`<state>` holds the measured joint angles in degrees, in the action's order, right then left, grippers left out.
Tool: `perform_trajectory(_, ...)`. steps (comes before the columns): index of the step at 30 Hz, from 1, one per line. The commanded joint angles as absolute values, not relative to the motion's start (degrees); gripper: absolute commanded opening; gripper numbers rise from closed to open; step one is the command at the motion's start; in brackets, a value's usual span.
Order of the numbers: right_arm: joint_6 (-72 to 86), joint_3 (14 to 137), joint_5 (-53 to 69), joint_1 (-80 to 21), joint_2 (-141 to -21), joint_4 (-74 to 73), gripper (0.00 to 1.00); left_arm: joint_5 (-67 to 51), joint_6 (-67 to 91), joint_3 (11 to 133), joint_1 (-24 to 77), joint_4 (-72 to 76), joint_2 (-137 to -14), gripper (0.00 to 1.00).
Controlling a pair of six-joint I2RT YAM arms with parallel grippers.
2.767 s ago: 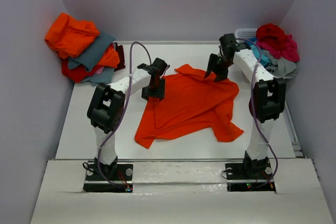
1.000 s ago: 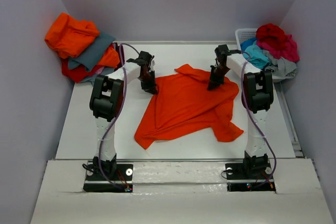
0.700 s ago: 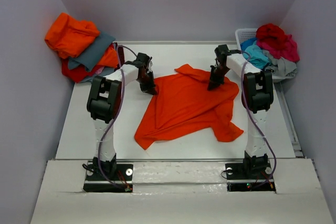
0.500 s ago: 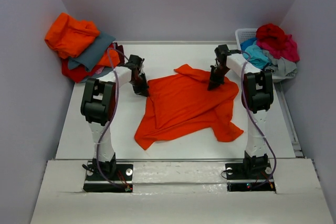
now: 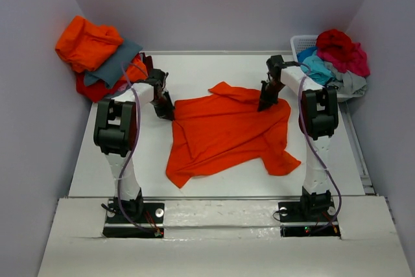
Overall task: Fold and stack the t-shirts
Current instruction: Flatten the tshirt out
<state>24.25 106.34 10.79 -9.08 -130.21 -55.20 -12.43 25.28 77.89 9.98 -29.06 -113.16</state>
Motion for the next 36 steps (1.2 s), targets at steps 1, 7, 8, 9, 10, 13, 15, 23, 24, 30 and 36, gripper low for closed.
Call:
perform_trajectory(1, 24.5, 106.0, 8.2, -7.5, -130.5, -55.3, 0.13, -7.7, 22.9, 76.4, 8.0, -32.9, -110.0, 0.06)
perform_trajectory(7, 25.3, 103.3, 7.1, -6.7, -129.0, -53.8, 0.08, -7.6, 22.2, 76.3, 7.4, -33.4, -109.2, 0.06)
perform_trajectory(8, 25.5, 103.1, 6.9, -6.7, -128.9, -53.8, 0.08, -7.6, 22.0, 76.5, 6.9, -33.7, -109.2, 0.06)
perform_trajectory(9, 25.8, 103.0, 6.7, -5.9, -129.0, -53.9, 0.07, -7.6, 21.9, 76.7, 6.9, -33.7, -109.2, 0.06)
perform_trajectory(10, 25.9, 103.0, 6.6, -5.4, -129.3, -54.0, 0.07, -7.6, 21.8, 76.8, 6.9, -33.8, -109.2, 0.06)
perform_trajectory(13, 26.3, 103.6, 6.8, -3.3, -130.4, -54.4, 0.07, -8.2, 21.6, 77.0, 6.9, -33.8, -109.4, 0.06)
perform_trajectory(15, 26.5, 105.5, 6.4, -2.5, -131.3, -55.1, 0.07, -8.4, 21.4, 77.3, 6.9, -33.8, -109.6, 0.06)
perform_trajectory(23, 26.4, 114.9, 5.9, -1.0, -135.8, -59.0, 0.07, -9.0, 20.7, 77.4, 6.9, -34.1, -109.4, 0.06)
perform_trajectory(24, 26.5, 115.7, 6.1, -0.4, -136.3, -59.3, 0.07, -9.1, 20.7, 77.3, 6.9, -34.2, -109.3, 0.06)
perform_trajectory(30, 25.9, 117.7, 6.2, 0.1, -137.9, -60.6, 0.07, -9.5, 20.5, 77.5, 6.9, -34.3, -109.2, 0.06)
perform_trajectory(36, 25.7, 115.4, 6.4, 1.1, -137.4, -59.8, 0.07, -10.0, 20.0, 77.7, 6.9, -34.3, -108.5, 0.06)
